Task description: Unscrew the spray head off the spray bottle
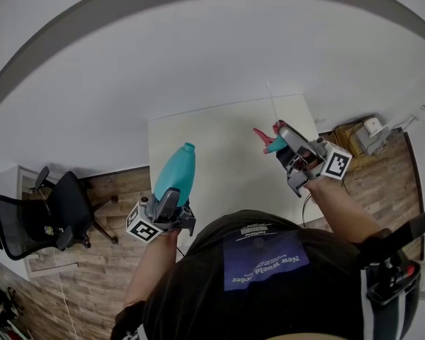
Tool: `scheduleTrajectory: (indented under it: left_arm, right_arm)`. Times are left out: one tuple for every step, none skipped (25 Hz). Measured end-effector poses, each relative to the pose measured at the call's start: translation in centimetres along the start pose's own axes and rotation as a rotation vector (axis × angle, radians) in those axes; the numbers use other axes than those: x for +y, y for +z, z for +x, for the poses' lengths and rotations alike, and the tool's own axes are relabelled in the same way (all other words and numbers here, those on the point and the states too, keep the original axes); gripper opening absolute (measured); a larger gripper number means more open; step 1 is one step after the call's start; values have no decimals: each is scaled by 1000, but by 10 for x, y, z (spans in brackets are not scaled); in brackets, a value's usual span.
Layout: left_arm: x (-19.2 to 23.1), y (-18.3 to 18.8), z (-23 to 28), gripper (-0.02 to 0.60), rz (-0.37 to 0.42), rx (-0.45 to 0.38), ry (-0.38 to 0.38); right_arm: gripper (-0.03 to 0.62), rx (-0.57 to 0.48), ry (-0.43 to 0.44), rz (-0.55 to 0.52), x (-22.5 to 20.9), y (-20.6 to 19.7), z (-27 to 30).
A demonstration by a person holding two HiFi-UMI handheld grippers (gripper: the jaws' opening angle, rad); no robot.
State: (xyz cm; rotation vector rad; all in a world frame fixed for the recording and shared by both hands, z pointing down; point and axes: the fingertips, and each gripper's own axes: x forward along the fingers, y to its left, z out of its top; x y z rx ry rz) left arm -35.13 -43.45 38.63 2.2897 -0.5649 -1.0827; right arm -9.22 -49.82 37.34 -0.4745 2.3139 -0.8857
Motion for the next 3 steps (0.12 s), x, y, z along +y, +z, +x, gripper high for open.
scheduleTrajectory:
  left_arm:
    - [0,0,0,515,0,0,1]
    - [0,0,-1,515,0,0,2]
    - [0,0,-1,515,0,0,3]
  right_arm:
    - [127,1,2,0,1,0,0]
    - [127,3,5,0,1,0,1]
    - [127,4,7,0,2,-1,2]
